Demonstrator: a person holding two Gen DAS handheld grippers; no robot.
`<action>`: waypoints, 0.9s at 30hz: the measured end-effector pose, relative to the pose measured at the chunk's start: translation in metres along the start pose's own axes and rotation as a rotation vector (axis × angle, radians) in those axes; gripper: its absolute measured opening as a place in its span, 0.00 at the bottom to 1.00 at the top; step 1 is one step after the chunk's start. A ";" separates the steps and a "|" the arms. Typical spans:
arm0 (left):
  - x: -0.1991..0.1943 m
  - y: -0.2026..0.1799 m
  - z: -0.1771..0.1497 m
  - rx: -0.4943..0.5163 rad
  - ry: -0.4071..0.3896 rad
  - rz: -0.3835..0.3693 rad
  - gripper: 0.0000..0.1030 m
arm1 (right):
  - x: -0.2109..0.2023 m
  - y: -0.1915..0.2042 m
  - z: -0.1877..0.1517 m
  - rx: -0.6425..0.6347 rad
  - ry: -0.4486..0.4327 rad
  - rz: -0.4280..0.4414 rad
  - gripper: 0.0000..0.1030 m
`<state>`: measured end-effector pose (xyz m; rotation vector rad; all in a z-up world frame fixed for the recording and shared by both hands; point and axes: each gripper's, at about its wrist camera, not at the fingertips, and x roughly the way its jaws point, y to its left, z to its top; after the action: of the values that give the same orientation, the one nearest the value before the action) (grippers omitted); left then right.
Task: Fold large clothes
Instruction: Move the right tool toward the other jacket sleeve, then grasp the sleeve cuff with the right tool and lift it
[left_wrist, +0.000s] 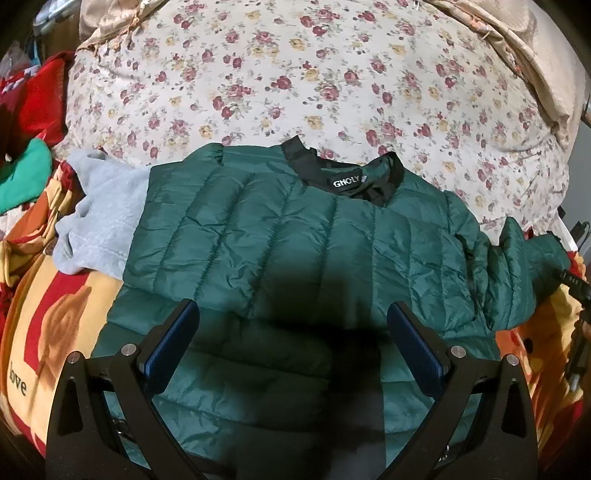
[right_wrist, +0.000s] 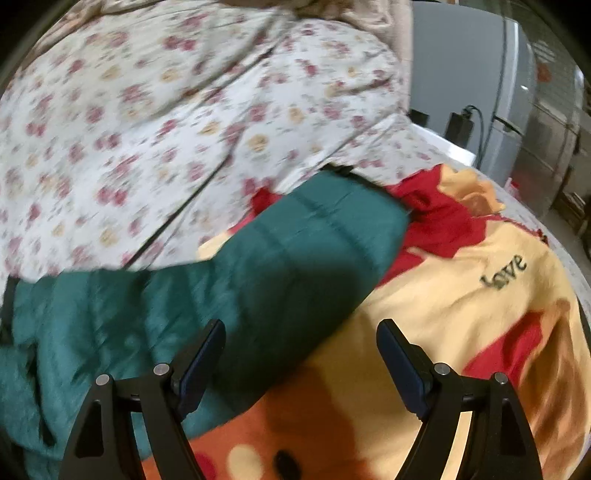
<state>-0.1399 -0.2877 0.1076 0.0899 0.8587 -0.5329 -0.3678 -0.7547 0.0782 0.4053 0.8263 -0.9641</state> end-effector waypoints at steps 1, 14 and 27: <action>0.001 0.001 0.000 -0.002 0.002 0.000 0.99 | 0.005 -0.005 0.006 0.014 0.000 -0.009 0.79; 0.017 0.004 -0.005 0.025 0.036 0.036 0.99 | 0.051 -0.032 0.038 0.153 0.007 0.018 0.64; 0.012 0.011 -0.007 0.015 0.022 0.043 0.99 | -0.007 -0.028 0.027 0.157 -0.083 0.342 0.13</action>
<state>-0.1325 -0.2811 0.0925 0.1281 0.8723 -0.4995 -0.3813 -0.7830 0.1021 0.6167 0.5832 -0.7231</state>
